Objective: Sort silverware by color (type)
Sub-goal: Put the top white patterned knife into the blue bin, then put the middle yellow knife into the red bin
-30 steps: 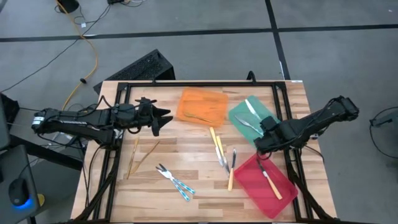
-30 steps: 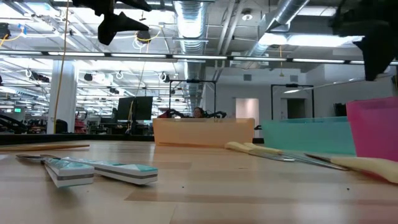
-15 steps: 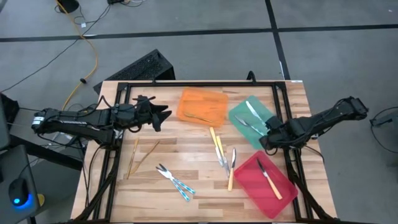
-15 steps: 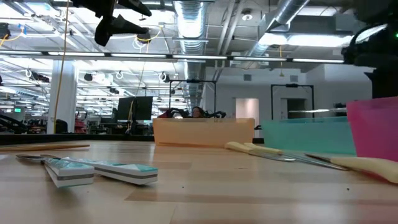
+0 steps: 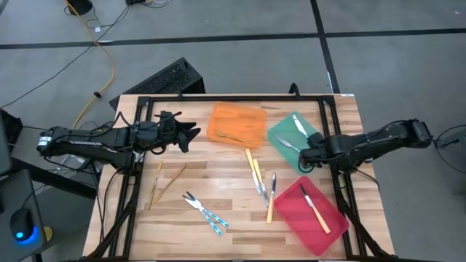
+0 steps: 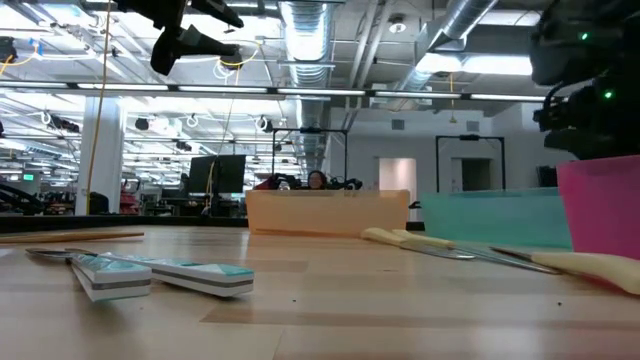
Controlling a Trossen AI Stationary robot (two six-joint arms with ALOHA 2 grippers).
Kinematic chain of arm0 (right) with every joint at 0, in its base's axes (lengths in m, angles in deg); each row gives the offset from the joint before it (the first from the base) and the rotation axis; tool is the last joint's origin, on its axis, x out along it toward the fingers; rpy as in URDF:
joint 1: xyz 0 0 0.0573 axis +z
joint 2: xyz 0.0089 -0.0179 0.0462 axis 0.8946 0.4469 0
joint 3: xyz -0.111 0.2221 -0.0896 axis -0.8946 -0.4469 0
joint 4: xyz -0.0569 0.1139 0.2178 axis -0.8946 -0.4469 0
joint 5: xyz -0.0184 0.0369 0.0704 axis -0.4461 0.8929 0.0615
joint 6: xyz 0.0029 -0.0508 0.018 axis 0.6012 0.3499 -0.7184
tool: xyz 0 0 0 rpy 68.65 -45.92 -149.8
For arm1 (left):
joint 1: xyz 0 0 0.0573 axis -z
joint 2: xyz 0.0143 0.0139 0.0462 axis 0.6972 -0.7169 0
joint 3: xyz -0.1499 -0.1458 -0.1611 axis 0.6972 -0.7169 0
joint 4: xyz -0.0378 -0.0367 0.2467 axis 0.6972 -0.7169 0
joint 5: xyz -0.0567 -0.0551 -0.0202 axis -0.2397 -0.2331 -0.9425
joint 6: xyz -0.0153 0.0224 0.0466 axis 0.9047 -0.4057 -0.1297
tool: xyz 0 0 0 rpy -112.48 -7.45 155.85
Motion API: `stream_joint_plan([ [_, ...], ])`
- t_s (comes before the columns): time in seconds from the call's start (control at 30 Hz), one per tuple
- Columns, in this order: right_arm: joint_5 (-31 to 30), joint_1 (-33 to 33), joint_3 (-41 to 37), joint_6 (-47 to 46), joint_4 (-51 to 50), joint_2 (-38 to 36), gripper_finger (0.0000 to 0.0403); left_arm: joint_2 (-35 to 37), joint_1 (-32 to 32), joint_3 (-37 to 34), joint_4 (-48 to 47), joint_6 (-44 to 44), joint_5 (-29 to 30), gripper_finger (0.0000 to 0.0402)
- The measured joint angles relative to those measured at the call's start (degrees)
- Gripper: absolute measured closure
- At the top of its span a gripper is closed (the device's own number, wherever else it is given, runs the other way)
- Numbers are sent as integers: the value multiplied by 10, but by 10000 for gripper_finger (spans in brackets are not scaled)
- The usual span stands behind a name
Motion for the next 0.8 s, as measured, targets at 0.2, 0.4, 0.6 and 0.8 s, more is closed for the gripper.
stream_joint_plan([
  [0.2, 14, -33, -3, 31, 17, 31, 339, 0, 0, 0, -1, 0, 0, 201],
  [0.4, 23, -36, -3, 49, 35, 58, 313, 0, 0, 0, -8, 0, 0, 201],
  [0.6, 32, -36, -3, 57, 54, 59, 278, 0, 0, 0, -13, -1, -1, 201],
  [0.8, 52, -35, 3, 60, 54, 48, 216, 0, 0, 0, -29, -15, -33, 201],
])
